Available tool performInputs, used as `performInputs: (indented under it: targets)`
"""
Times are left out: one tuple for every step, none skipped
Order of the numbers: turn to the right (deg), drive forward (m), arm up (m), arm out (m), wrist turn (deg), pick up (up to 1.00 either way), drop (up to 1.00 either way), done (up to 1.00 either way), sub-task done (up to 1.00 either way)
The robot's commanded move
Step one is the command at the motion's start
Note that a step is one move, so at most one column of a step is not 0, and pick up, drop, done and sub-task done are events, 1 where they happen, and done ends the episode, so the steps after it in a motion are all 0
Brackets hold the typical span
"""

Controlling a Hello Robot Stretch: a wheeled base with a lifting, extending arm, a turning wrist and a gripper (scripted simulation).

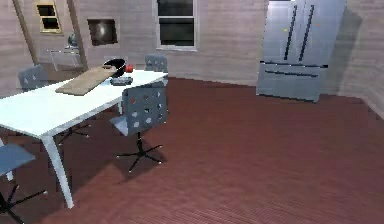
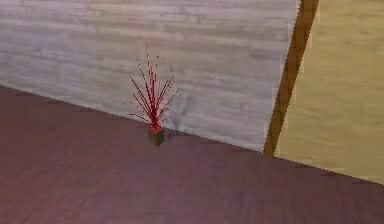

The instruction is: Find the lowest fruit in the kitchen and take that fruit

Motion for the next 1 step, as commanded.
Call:
performInputs:
  targets:
    - [9.0, 0.0, 0.0, 0.0, 0.0, 0.0, 0.0, 0.0, 0.0]
